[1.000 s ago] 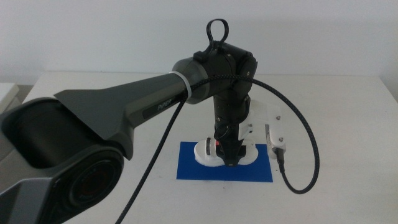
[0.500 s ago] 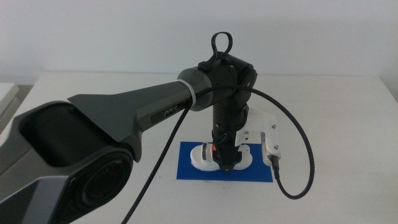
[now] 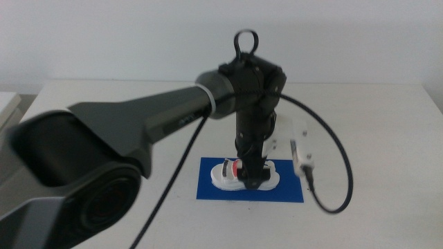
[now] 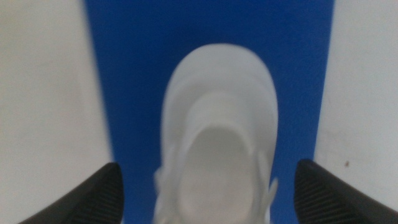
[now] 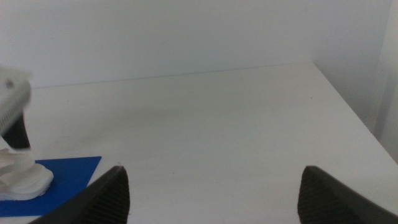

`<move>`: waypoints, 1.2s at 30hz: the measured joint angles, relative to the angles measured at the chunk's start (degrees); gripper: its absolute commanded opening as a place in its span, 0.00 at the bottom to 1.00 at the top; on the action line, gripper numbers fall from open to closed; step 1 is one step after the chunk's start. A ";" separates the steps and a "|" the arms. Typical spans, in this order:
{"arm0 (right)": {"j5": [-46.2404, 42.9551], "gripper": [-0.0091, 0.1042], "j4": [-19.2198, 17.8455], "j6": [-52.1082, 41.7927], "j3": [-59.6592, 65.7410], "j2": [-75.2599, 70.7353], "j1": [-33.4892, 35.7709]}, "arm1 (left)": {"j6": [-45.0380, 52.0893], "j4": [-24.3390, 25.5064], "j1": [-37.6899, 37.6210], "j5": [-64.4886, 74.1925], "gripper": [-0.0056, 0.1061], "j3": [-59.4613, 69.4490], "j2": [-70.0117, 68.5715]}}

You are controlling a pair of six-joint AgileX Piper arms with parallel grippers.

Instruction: Use one arm to grab the shoe from the table and place it on the mat.

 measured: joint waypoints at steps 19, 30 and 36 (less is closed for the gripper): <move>0.00 0.78 0.00 0.00 0.00 0.00 0.00 | -49.21 16.00 4.03 -0.04 0.89 0.00 -36.90; 0.00 0.78 0.00 0.00 0.00 0.00 0.00 | -51.74 13.76 19.55 -7.17 0.89 27.43 -61.41; 0.00 0.78 0.00 0.00 0.00 0.00 0.00 | -51.74 10.02 33.32 -35.43 0.89 59.22 -84.91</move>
